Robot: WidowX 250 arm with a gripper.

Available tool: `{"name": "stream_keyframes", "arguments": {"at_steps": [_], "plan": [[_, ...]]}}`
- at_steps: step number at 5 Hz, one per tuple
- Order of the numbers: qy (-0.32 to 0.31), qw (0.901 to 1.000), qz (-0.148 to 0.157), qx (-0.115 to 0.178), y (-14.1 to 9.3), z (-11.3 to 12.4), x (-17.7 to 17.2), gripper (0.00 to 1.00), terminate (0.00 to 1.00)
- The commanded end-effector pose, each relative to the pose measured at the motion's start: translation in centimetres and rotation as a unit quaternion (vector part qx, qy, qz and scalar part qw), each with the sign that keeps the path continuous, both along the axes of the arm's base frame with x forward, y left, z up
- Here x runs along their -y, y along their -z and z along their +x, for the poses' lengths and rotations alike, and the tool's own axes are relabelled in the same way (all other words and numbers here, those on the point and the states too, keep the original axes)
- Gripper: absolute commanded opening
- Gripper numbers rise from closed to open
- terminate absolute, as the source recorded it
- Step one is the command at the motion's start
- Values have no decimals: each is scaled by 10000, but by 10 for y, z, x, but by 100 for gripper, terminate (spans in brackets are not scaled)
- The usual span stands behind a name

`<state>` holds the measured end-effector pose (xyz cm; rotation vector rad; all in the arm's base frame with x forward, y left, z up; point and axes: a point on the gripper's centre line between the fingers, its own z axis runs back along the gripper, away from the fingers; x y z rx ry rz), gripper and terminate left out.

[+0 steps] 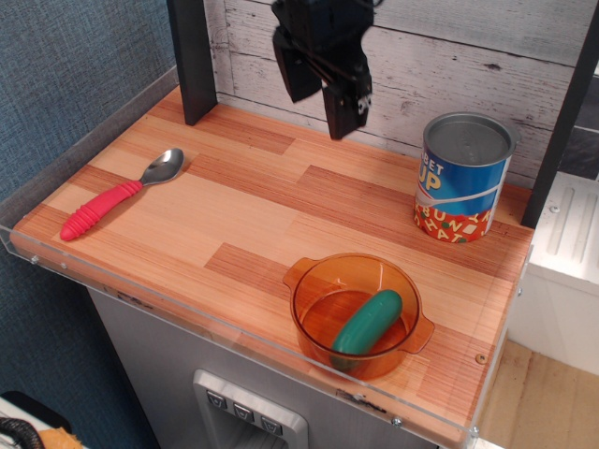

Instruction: Move the can to the back right corner of the table

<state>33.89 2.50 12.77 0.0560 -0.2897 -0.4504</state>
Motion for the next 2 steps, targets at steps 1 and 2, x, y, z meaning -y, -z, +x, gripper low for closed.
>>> {"name": "stream_keyframes", "arguments": {"at_steps": [1, 2], "plan": [[-1564, 9852, -88, 689, -50, -3, -55, 100, 0], [-2173, 9728, -26, 805, -51, 7, -68, 100, 0]]}}
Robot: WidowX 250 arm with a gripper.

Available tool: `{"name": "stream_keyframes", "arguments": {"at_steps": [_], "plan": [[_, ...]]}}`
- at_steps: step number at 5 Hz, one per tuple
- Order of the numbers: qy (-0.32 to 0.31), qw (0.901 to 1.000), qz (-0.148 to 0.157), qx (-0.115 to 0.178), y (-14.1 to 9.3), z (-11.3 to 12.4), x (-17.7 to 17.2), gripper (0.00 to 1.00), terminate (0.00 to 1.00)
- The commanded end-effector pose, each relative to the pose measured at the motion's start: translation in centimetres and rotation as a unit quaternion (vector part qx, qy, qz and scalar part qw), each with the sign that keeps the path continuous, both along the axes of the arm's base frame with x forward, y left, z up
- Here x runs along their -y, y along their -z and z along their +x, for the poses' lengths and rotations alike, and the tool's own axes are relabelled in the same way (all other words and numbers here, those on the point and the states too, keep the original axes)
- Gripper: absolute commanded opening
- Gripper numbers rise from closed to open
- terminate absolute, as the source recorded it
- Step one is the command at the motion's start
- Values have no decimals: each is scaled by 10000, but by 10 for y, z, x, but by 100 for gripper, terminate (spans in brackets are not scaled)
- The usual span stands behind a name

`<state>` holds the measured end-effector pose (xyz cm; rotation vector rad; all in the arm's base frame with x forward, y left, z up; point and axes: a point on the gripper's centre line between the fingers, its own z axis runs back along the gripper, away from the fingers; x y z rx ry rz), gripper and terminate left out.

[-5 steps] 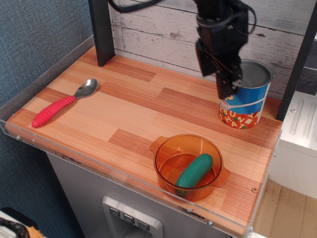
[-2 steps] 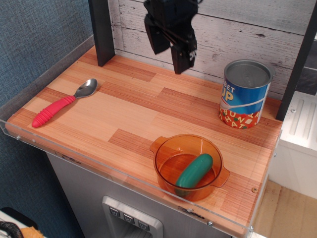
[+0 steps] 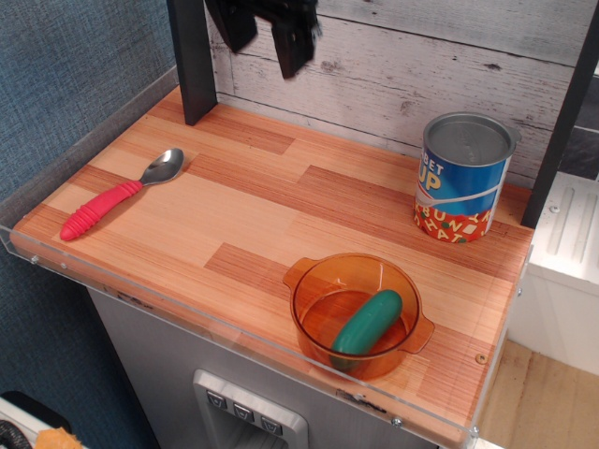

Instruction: Move the can to the back right corner of the table

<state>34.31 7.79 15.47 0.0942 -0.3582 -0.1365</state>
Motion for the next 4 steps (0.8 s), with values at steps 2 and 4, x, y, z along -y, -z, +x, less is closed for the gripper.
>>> {"name": "stream_keyframes", "arguments": {"at_steps": [2, 4], "plan": [[-1310, 9911, 31, 244, 14, 23, -34, 100, 0], [-1196, 9927, 0, 157, 42, 36, -39, 100, 0]]}}
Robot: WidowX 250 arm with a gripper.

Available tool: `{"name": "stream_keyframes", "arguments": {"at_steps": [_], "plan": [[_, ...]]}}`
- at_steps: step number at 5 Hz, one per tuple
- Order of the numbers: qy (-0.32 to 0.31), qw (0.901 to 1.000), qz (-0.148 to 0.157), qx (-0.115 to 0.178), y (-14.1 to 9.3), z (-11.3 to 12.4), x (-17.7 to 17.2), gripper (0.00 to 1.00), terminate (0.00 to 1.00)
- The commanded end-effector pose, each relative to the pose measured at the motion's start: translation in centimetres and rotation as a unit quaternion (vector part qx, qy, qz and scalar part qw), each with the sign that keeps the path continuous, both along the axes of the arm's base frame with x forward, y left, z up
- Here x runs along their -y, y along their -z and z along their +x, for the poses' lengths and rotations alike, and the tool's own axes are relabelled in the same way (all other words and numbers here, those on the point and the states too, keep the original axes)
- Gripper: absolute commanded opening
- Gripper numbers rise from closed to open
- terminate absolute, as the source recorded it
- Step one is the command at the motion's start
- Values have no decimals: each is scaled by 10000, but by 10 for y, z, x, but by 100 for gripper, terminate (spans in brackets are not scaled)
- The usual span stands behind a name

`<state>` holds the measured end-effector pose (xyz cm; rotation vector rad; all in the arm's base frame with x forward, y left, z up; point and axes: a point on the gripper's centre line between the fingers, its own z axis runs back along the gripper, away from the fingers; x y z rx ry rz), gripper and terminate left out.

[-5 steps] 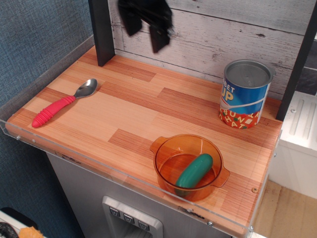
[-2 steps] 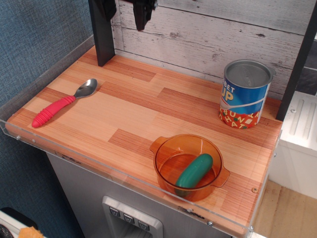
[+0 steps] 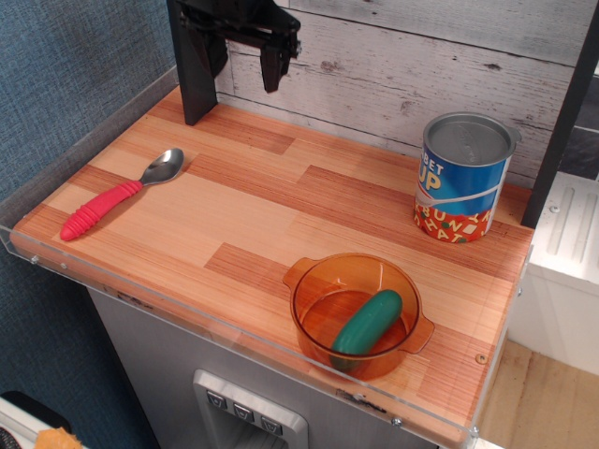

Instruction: Move the can to the back right corner of the table

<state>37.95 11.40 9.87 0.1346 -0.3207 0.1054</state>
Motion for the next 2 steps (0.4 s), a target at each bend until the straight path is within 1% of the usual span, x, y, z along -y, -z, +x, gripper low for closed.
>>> {"name": "stream_keyframes", "arguments": {"at_steps": [1, 2], "plan": [[372, 9986, -90, 367, -14, 0, -7, 100, 0], [372, 9986, -90, 367, -14, 0, -7, 100, 100]]}}
